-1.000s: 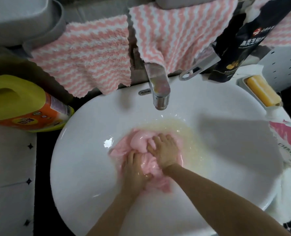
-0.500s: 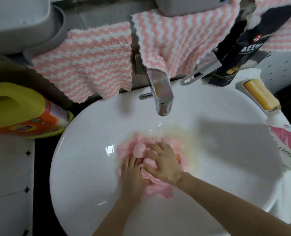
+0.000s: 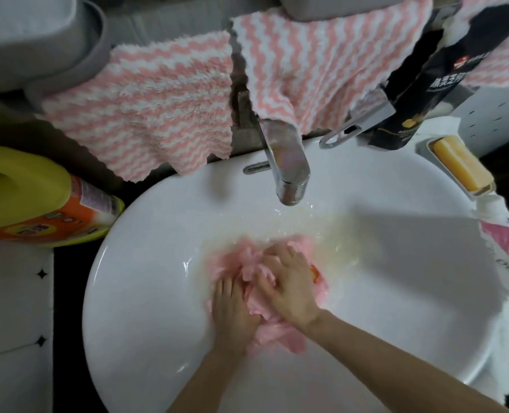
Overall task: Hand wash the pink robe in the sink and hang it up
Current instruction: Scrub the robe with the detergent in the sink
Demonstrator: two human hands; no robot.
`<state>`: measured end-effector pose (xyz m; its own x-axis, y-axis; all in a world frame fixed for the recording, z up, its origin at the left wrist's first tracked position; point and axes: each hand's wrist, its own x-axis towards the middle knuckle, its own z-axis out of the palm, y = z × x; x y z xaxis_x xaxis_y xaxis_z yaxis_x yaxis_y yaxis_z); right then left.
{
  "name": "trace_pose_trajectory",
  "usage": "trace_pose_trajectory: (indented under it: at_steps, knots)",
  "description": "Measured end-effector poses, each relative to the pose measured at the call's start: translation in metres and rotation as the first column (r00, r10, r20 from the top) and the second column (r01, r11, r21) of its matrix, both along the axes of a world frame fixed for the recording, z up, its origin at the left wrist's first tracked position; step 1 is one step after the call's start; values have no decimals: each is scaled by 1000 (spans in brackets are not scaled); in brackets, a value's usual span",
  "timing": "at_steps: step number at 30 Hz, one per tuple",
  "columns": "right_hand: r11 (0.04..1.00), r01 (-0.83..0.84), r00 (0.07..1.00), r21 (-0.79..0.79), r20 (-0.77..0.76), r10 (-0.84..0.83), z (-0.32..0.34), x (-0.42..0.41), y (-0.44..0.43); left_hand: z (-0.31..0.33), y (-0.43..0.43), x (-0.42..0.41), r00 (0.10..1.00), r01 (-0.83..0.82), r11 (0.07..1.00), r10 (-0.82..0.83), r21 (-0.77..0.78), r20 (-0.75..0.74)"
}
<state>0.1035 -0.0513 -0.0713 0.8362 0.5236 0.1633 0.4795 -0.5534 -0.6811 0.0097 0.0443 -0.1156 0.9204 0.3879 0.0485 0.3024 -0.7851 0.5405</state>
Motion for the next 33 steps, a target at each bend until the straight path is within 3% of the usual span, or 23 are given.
trace_pose_trajectory:
  at_steps: [2, 3, 7, 10, 12, 13, 15, 18, 21, 23, 26, 28, 30, 32, 33]
  knots:
    - [967, -202, 967, -154, 125, 221, -16, -21, -10, -2, 0, -1, 999, -17, 1000, 16, 7, 52]
    - [954, -210, 955, -212, 164, 247, -28, -23, -11, -4, 1, -1, 997, -25, 1000, 24, 0, 74]
    - [956, -89, 979, -278, 155, 136, -51, 10, 13, -3, 1, 1, 998, -46, 999, 47, -8, 43]
    - [962, 66, 994, -265, -70, -87, -30, 35, 36, -3, 1, 1, 997, -17, 999, 14, 38, 73]
    - [967, 206, 916, -150, -319, -244, -8, 42, 35, -4, 1, 1, 998, -48, 998, 47, 35, 44]
    - [974, 219, 899, -61, -375, -226, -1, 40, 30, -3, 1, 1, 998, -53, 998, 52, 31, 34]
    - [997, 76, 967, -21, -243, -79, 10, 20, 14, -4, -1, 0, 999, -16, 999, 14, 47, 43]
    - [978, -122, 992, -168, -32, 118, -6, -17, 1, -3, -2, 0, 992, -41, 999, 44, -21, 116]
    - [964, -96, 992, -249, 62, 114, -35, -6, 9, -11, -3, -1, 993, -50, 993, 39, 106, 109]
    - [968, -42, 992, -248, 106, 70, -44, 13, 22, -11, -1, 0, 996, -69, 996, 65, 61, 65]
    - [961, 122, 986, -248, -80, -146, -32, 37, 42, -7, 0, 2, 994, -89, 996, 89, 4, 58]
    - [953, 271, 915, -135, -270, -299, -14, 40, 38, -5, 0, 0, 995, -95, 994, 97, -54, 36]
    - [988, 153, 976, 13, -161, -149, -4, 27, 17, -6, 0, -3, 997, -66, 996, 68, -67, 33]
    - [987, -137, 989, -84, 37, 140, -9, 3, -2, -7, -1, -2, 997, -63, 996, 66, -67, 45]
    - [965, -200, 974, -168, 69, 214, -17, -7, -6, -7, -2, -1, 995, -71, 996, 75, -52, 68]
